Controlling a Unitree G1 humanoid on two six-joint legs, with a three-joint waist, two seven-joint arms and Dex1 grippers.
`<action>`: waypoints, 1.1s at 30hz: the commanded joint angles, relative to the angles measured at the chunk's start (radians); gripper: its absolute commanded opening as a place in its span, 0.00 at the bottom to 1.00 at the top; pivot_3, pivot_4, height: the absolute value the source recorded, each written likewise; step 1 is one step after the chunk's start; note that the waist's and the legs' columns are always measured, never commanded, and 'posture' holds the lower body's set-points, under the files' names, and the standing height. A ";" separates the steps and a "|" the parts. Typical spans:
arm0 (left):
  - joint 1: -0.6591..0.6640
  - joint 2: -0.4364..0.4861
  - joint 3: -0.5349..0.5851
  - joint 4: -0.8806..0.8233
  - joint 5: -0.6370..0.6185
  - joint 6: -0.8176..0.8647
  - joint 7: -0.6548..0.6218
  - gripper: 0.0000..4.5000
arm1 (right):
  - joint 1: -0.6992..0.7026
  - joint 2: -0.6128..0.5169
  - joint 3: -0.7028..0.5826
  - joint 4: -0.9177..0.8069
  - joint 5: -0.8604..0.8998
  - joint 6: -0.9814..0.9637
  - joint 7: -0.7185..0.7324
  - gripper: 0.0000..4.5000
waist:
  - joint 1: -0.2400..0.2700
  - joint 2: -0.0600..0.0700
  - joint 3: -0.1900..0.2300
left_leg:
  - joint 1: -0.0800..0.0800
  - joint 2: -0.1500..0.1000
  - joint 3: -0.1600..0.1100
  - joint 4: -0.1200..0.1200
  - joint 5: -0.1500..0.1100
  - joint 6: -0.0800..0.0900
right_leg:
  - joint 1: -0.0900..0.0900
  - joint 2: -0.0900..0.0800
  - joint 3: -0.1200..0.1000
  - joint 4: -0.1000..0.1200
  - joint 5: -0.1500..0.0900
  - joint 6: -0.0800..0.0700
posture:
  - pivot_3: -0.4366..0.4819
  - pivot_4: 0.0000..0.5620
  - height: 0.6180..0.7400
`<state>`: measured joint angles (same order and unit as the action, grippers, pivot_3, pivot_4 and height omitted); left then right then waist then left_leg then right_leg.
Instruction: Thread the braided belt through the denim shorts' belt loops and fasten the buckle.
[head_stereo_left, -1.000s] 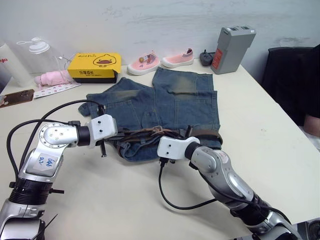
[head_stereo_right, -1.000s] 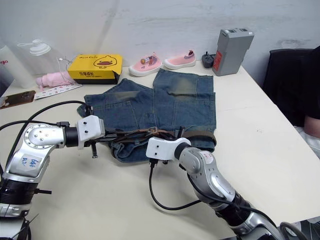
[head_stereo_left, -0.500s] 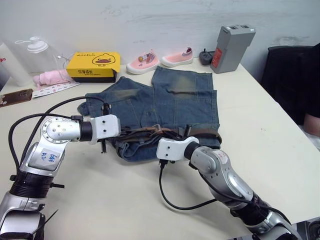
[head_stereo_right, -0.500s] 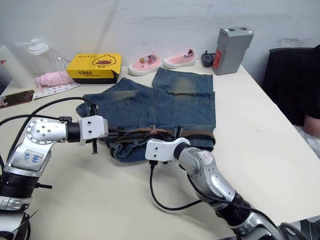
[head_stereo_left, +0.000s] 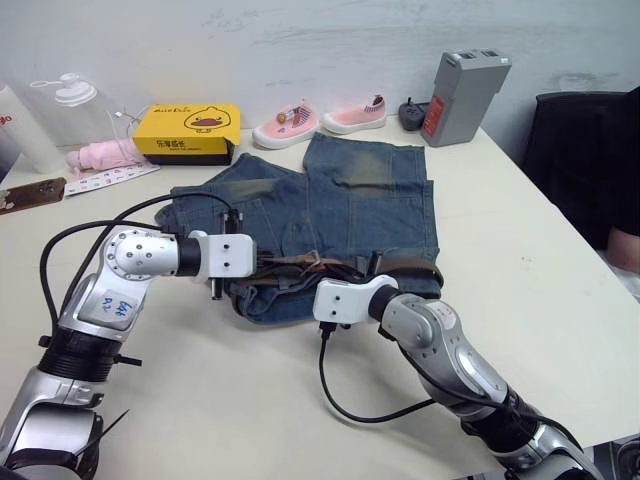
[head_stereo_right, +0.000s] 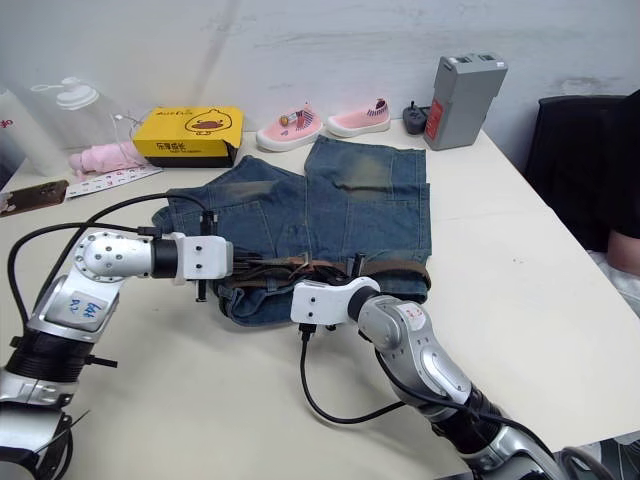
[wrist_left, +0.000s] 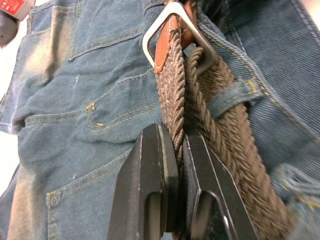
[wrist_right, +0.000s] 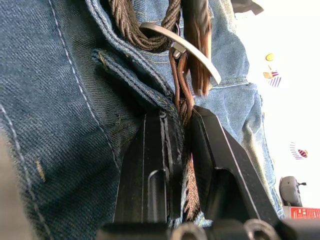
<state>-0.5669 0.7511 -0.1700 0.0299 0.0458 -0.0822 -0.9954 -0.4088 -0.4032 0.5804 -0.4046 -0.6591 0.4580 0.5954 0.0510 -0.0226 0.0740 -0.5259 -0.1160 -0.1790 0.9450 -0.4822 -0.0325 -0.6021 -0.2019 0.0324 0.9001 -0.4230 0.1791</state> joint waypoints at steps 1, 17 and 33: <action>-0.041 -0.059 -0.033 0.023 0.013 -0.020 0.021 0.00 | 0.003 0.003 -0.012 -0.027 -0.003 -0.025 0.023 0.02 | -0.001 0.000 0.000 | 0.000 0.000 0.000 0.000 0.000 0.000 | 0.000 0.000 0.000 0.000 0.000 0.000 | 0.48 0.27 0.00; -0.057 -0.204 -0.106 0.129 0.063 -0.058 0.028 0.00 | 0.063 -0.018 -0.184 -0.191 0.192 0.155 0.291 0.88 | 0.009 -0.002 -0.003 | -0.001 -0.006 -0.002 0.001 0.002 0.002 | 0.001 -0.003 0.001 -0.001 0.000 0.000 | 0.48 0.27 0.00; -0.044 -0.218 -0.099 0.117 0.056 -0.046 0.033 0.00 | -0.054 -0.172 -0.293 -0.082 0.325 0.057 0.218 0.96 | 0.009 -0.001 -0.002 | -0.003 -0.009 0.001 0.000 0.005 0.004 | 0.002 -0.016 0.000 -0.010 0.005 0.010 | 0.48 0.27 0.00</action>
<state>-0.6200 0.5349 -0.2556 0.1681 0.1039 -0.1300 -0.9589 -0.4439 -0.5581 0.2778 -0.4948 -0.3008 0.5790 0.8504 0.0603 -0.0236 0.0723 -0.5287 -0.1260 -0.1781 0.9447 -0.4769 -0.0280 -0.6005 -0.2178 0.0327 0.8895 -0.4172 0.1894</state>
